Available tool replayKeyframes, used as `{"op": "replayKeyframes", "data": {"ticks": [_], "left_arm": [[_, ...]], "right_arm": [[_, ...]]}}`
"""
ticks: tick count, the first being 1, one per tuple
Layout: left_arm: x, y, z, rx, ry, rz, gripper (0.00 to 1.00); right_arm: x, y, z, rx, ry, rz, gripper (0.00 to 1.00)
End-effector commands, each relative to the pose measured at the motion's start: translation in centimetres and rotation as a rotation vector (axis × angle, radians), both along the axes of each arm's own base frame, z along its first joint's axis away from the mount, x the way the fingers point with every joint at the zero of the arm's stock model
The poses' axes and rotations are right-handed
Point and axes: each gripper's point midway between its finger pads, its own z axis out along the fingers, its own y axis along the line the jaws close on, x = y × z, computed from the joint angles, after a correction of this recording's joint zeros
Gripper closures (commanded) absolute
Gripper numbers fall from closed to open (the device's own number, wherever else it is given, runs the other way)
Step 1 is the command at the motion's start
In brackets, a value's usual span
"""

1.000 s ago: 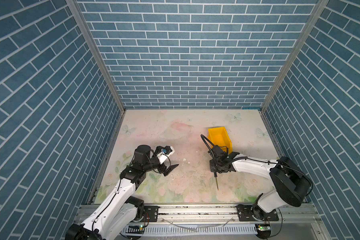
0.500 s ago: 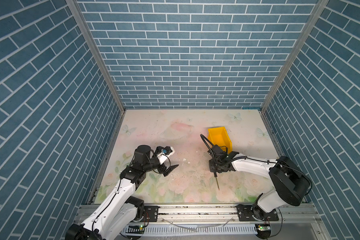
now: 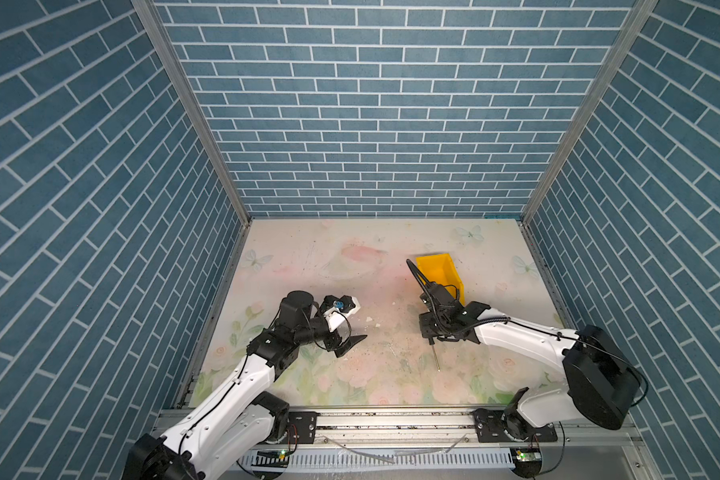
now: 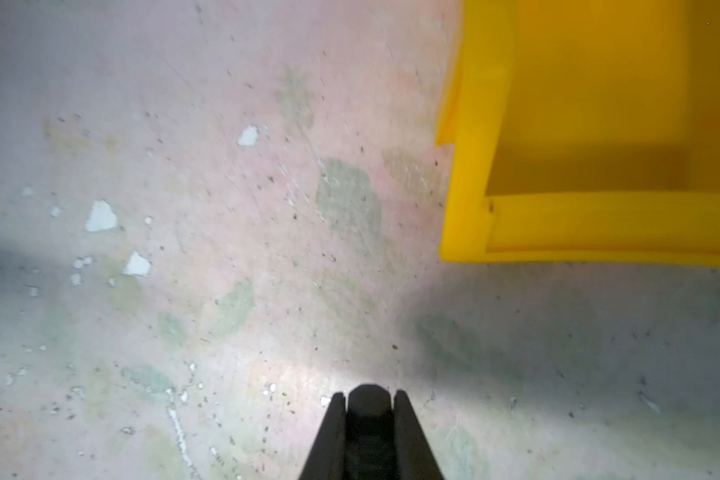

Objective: Put the screwdriver in the bin
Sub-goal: 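Close the right gripper on the screwdriver handle and lift it, then carry the screwdriver with the right gripper over the yellow bin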

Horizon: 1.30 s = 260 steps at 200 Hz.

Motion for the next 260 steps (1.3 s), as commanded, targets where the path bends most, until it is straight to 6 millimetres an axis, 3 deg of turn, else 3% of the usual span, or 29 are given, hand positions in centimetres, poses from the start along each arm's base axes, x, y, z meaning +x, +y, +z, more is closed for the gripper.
{"op": "replayKeyframes", "data": {"ticks": [1, 48, 84, 134, 166, 206, 260], "left_arm": [[0.6, -1.1, 1.5, -0.025, -0.035, 0.006, 0.0], [0.6, -3.7, 1.8, -0.039, -0.056, -0.034, 0.0], [2.7, -4.7, 2.2, -0.057, -0.085, 0.047, 0.0], [5.0, -6.8, 2.5, -0.103, -0.103, 0.057, 0.0], [4.9, -7.9, 2.4, -0.114, -0.09, 0.03, 0.0], [4.2, -7.7, 2.3, -0.108, -0.098, 0.039, 0.0], [3.4, -6.8, 1.8, -0.097, -0.094, 0.055, 0.0]], "right_arm": [[2.0, 0.6, 3.9, 0.051, -0.117, 0.006, 1.0], [4.4, -0.4, 8.1, 0.094, -0.223, 0.04, 1.0], [7.0, -2.0, 11.0, 0.081, -0.304, 0.037, 1.0], [12.1, -3.3, 13.5, 0.057, -0.41, 0.011, 1.0], [15.5, -3.4, 13.7, -0.003, -0.478, 0.021, 1.0], [19.4, -4.2, 13.2, -0.002, -0.509, -0.066, 1.0], [22.4, -3.9, 9.6, 0.004, -0.479, -0.13, 1.0]]}}
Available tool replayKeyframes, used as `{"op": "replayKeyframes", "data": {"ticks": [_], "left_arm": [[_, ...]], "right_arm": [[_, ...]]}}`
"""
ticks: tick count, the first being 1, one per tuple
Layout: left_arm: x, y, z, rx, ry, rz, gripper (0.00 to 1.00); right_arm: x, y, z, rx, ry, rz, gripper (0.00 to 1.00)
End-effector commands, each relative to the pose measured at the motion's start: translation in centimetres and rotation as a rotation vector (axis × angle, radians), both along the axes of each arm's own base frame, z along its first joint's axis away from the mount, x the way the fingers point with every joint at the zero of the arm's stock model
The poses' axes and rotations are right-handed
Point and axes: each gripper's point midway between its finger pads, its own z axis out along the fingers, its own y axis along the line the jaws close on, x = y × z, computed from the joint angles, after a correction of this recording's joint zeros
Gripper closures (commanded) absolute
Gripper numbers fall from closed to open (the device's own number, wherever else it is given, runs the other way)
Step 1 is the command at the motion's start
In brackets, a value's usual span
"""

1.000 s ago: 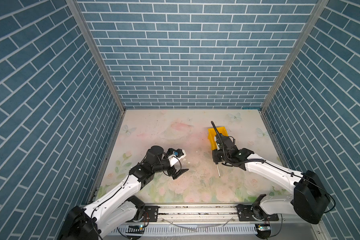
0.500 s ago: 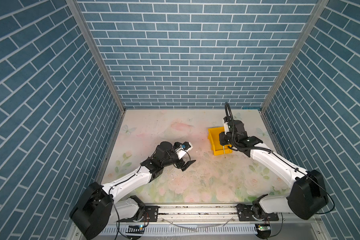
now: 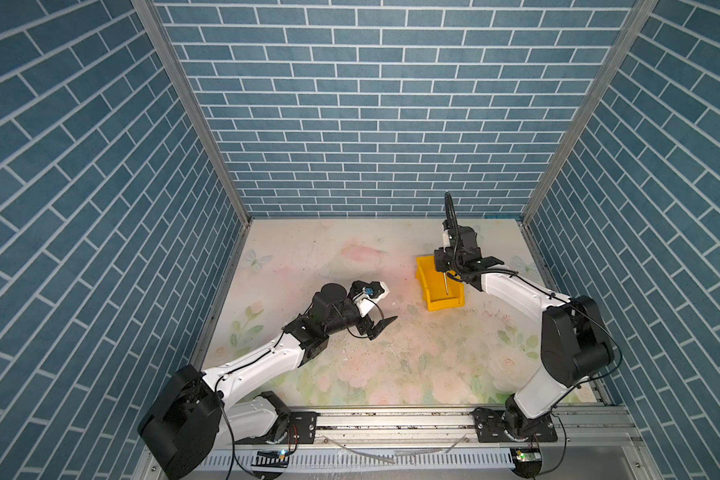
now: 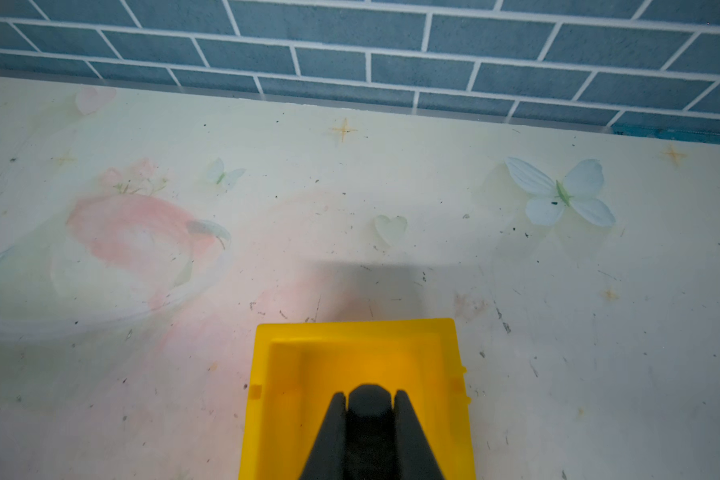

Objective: Put the screwdriver in the bin
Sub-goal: 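Carry the screwdriver with the right gripper over the yellow bin, then lower the screwdriver into the yellow bin and open the right gripper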

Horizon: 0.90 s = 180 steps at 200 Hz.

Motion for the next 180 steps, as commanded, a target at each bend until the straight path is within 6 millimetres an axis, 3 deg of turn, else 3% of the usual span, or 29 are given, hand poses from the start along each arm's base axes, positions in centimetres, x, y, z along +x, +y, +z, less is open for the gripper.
{"op": "replayKeyframes", "data": {"ticks": [1, 51, 113, 156, 180], "left_arm": [[-0.5, 0.4, -0.5, 0.01, 0.005, 0.009, 0.0], [-0.6, 0.5, -0.6, 0.025, -0.005, 0.009, 0.0], [-1.0, 1.1, -0.1, 0.012, -0.028, 0.015, 0.0], [-1.1, 1.5, 0.0, 0.029, -0.043, 0.025, 0.0], [-1.1, 1.5, -0.2, 0.023, -0.041, 0.028, 0.0]], "right_arm": [[2.3, 0.5, 1.4, 0.039, -0.063, -0.035, 1.0], [3.3, 1.1, -1.5, 0.004, -0.036, 0.005, 1.0], [3.1, 1.1, -4.5, 0.012, 0.037, 0.005, 1.0], [3.1, 0.9, -5.1, 0.008, 0.048, -0.006, 1.0], [2.9, 0.8, -4.3, 0.018, 0.034, -0.007, 0.91]]}}
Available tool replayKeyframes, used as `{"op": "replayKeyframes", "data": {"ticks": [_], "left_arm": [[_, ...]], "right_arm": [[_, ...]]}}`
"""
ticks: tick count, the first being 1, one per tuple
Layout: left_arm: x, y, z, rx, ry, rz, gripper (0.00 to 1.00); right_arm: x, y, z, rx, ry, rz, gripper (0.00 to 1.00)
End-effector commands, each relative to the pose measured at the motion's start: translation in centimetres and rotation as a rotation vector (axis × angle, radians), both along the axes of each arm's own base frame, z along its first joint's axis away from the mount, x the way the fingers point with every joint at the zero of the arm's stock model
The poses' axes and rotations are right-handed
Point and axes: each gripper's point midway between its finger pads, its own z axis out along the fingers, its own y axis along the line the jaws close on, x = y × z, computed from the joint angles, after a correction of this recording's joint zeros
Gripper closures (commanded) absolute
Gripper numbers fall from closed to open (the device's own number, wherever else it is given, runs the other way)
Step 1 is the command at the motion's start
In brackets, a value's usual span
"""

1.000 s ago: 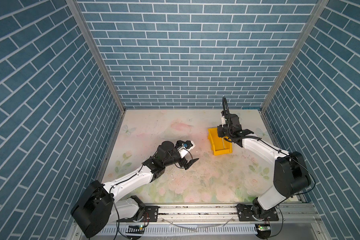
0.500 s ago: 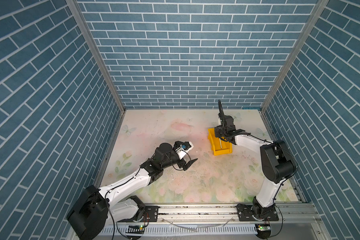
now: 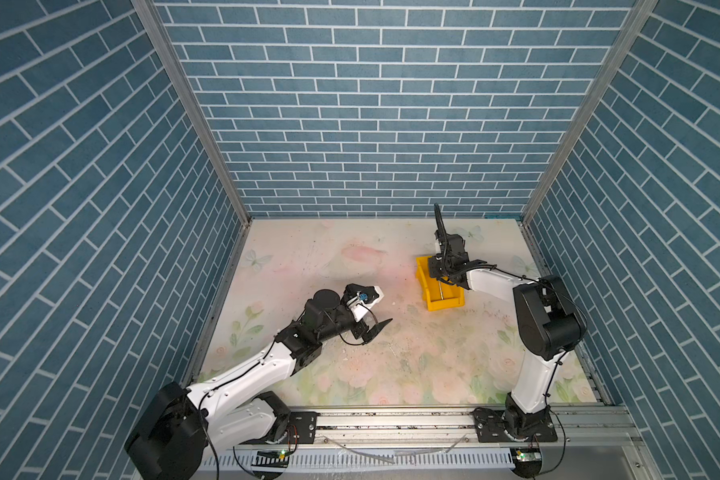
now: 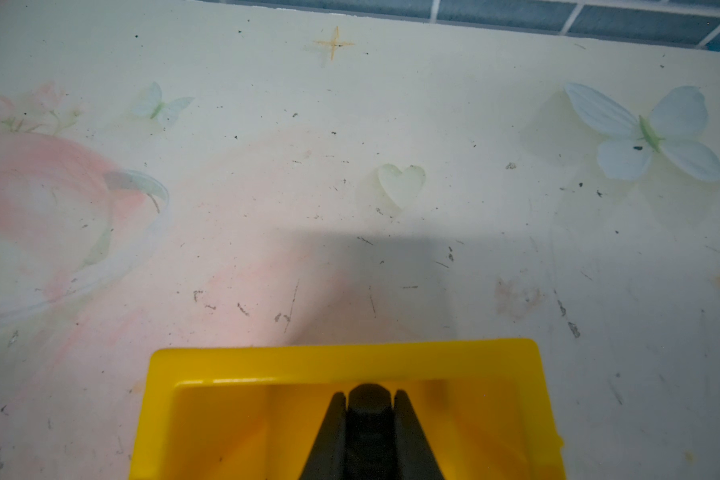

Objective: Put the screwdriver in the bin

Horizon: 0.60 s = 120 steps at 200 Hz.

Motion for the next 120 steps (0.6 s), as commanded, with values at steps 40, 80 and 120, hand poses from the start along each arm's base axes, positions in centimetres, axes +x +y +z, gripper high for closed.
{"op": "replayKeyframes", "data": {"ticks": [40, 80, 120], "left_arm": [[-0.3, 0.2, -0.8, -0.016, -0.001, 0.007, 0.0], [-0.5, 0.3, -0.6, -0.019, -0.006, 0.005, 0.0], [0.1, 0.9, 0.3, -0.077, -0.033, 0.067, 0.0]], "right_arm": [[0.5, 0.3, 4.9, 0.076, -0.089, -0.01, 0.68], [-0.3, -0.1, 7.2, 0.11, -0.126, 0.005, 0.27], [-2.0, -1.8, 10.8, 0.151, -0.238, -0.007, 0.14]]}}
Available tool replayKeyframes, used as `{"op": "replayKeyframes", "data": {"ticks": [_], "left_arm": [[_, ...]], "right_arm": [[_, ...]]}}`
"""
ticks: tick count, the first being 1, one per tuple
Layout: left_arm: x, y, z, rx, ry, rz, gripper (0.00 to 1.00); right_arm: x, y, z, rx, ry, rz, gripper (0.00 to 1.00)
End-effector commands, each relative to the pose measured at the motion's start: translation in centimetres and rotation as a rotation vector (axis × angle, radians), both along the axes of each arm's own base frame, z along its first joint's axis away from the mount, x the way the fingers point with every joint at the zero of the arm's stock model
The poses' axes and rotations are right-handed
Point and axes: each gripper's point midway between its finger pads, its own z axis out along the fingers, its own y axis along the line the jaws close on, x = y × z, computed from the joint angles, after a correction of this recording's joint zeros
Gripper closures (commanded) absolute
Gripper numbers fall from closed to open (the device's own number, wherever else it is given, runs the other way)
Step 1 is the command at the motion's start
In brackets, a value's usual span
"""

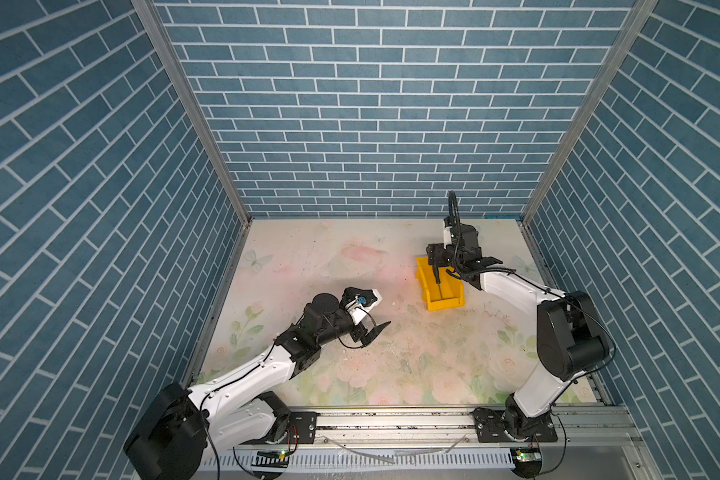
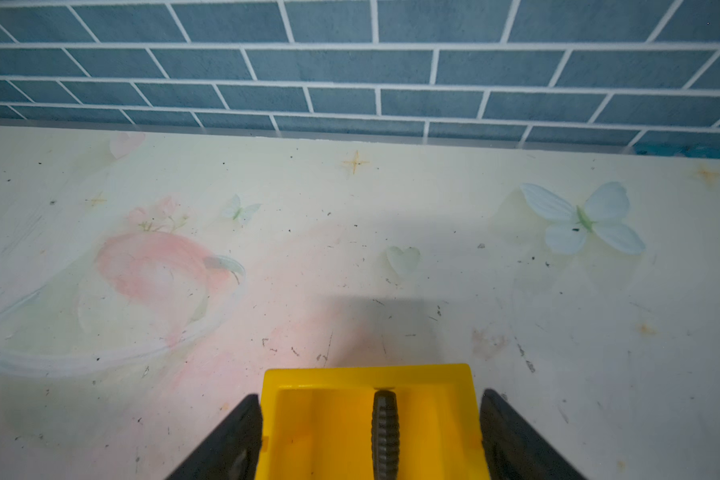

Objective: Put the screwdriver in the bin

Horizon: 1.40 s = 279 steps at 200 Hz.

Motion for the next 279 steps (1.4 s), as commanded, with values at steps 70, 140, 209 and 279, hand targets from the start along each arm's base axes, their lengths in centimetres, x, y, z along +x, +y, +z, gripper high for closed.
{"op": "replayKeyframes", "data": {"ticks": [70, 140, 209, 279], "left_arm": [[5.0, 6.9, 2.3, -0.154, -0.106, 0.418, 0.0], [9.6, 19.7, 0.2, 0.005, -0.102, 0.94, 0.0], [10.3, 27.2, -4.7, 0.215, -0.105, 1.255, 0.0], [11.4, 27.9, -5.3, 0.018, -0.1, 1.256, 0.0]], "right_arm": [[-5.6, -9.5, 5.6, -0.021, -0.275, -0.173, 0.08], [-9.1, -17.1, 2.3, -0.126, -0.29, -0.368, 0.07], [-9.3, -21.0, -3.4, -0.125, -0.243, -0.479, 0.07], [-8.3, -21.1, -5.7, -0.111, -0.205, -0.443, 0.05]]}}
